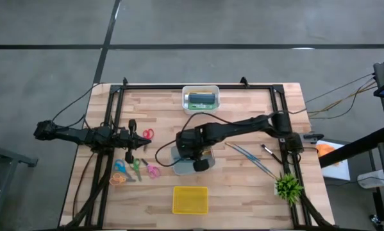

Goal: Pick & Place Paint Supplies
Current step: Put the blue paint brush into the gray bin

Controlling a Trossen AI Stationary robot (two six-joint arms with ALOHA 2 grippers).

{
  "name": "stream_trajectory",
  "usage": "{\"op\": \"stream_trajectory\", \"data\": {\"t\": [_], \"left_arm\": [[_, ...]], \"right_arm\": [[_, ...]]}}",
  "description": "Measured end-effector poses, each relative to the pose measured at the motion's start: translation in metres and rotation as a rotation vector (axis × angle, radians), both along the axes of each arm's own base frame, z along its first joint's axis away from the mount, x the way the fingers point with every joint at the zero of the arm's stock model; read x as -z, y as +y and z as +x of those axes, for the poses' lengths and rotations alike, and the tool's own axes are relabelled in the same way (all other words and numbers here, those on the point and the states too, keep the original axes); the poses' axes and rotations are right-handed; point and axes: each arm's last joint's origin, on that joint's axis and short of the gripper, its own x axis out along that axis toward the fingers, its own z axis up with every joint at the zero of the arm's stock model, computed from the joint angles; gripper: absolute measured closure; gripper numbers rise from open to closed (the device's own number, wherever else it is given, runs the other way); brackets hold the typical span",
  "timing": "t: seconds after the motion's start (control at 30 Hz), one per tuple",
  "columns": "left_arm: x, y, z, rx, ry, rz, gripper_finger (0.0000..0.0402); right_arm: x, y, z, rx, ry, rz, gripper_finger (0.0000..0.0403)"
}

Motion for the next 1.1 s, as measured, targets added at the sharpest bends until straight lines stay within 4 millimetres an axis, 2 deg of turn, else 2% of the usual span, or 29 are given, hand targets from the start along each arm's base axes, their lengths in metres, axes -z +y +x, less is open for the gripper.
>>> {"op": "stream_trajectory", "data": {"t": [0.27,0.67,0.97,1.1], "left_arm": [[0.0,0.0,0.0,0.0,0.0,0.0,0.0401],[0.0,0.0,0.0,0.0,0.0,0.0,0.0401],[0.0,0.0,0.0,0.0,0.0,0.0,0.0401],[0.0,0.0,0.0,0.0,0.0,0.0,0.0401]], "right_arm": [[0.017,-0.001,0.004,0.018,0.037,0.004,0.0388],[0.022,-0.009,0.004,0.055,0.047,0.068,0.0387],[0.023,-0.011,0.005,0.045,0.031,0.091,0.0319],[0.023,-0.011,0.005,0.045,0.029,0.089,0.0311]]}}
